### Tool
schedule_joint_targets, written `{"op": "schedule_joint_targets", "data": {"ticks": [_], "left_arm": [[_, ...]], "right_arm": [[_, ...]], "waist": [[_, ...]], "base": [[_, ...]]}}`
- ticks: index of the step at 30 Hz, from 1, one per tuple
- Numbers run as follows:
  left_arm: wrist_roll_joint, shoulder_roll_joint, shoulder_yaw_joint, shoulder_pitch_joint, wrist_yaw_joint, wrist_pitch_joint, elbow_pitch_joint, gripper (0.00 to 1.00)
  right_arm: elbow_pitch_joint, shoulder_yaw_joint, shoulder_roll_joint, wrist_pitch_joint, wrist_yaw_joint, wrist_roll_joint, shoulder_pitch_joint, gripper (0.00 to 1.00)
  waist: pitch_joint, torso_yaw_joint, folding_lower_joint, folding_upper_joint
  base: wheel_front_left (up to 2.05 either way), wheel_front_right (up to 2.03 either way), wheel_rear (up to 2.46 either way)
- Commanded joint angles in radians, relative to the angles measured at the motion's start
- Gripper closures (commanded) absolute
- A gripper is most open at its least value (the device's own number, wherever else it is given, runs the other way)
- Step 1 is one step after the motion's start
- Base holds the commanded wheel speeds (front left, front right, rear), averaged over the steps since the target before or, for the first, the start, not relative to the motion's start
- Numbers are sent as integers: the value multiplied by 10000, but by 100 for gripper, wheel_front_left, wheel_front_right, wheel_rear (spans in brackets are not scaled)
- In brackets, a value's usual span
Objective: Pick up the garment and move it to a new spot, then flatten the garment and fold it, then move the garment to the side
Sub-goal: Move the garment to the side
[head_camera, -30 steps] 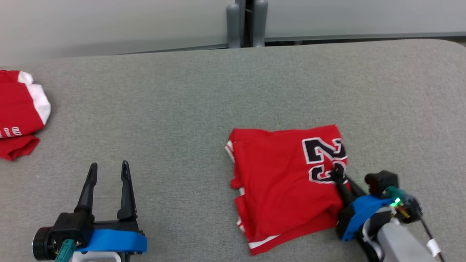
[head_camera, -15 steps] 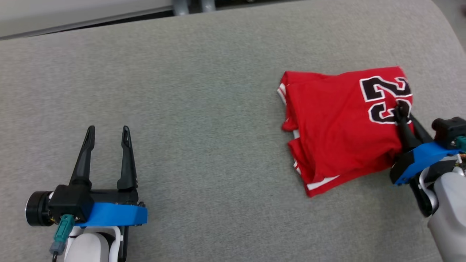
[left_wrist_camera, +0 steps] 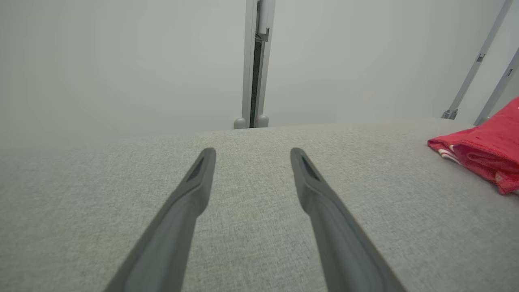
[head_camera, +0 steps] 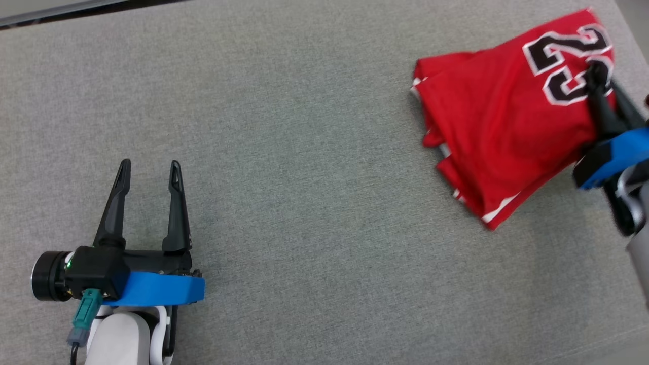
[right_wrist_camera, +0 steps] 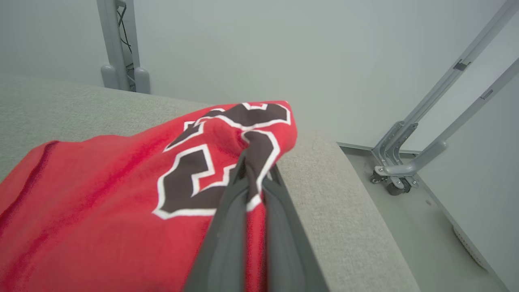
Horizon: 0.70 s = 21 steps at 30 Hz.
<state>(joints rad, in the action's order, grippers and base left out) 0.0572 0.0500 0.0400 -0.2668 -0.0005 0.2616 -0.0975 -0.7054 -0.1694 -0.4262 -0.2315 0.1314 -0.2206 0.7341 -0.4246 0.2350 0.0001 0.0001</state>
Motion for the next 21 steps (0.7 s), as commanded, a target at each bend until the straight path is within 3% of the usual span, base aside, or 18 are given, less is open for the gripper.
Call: {"op": "schedule_joint_targets", "data": {"ticks": [1,4,13,19,20,21], "left_arm": [[-97,47,27,-173,0,45,75,0],[-114,45,45,-251,-11,45,102,0],[-260,39,221,-714,-75,45,305,0],[-335,100,197,-865,-59,44,398,0],[-346,102,204,-887,-60,44,394,0],[-356,106,205,-912,-58,44,391,0]], "right_arm": [[-111,30,-352,10,-14,-16,529,100],[-288,120,-654,59,-14,-119,963,100],[-1622,490,-2341,102,-14,-220,2406,100],[-2474,497,-2853,113,-14,-158,2938,100],[-2594,485,-2858,79,-14,-169,3031,97],[-2718,525,-2862,32,-14,-182,3112,64]], "waist": [[-196,-126,-1,-1],[-361,-217,-1,-1],[-1202,-664,-1,-1],[-1512,-724,-1,-1],[-1540,-730,-1,-1],[-1560,-730,-1,-1]], "base": [[0,0,0],[0,0,0],[0,0,0],[0,0,0],[0,0,0],[0,0,0]]}}
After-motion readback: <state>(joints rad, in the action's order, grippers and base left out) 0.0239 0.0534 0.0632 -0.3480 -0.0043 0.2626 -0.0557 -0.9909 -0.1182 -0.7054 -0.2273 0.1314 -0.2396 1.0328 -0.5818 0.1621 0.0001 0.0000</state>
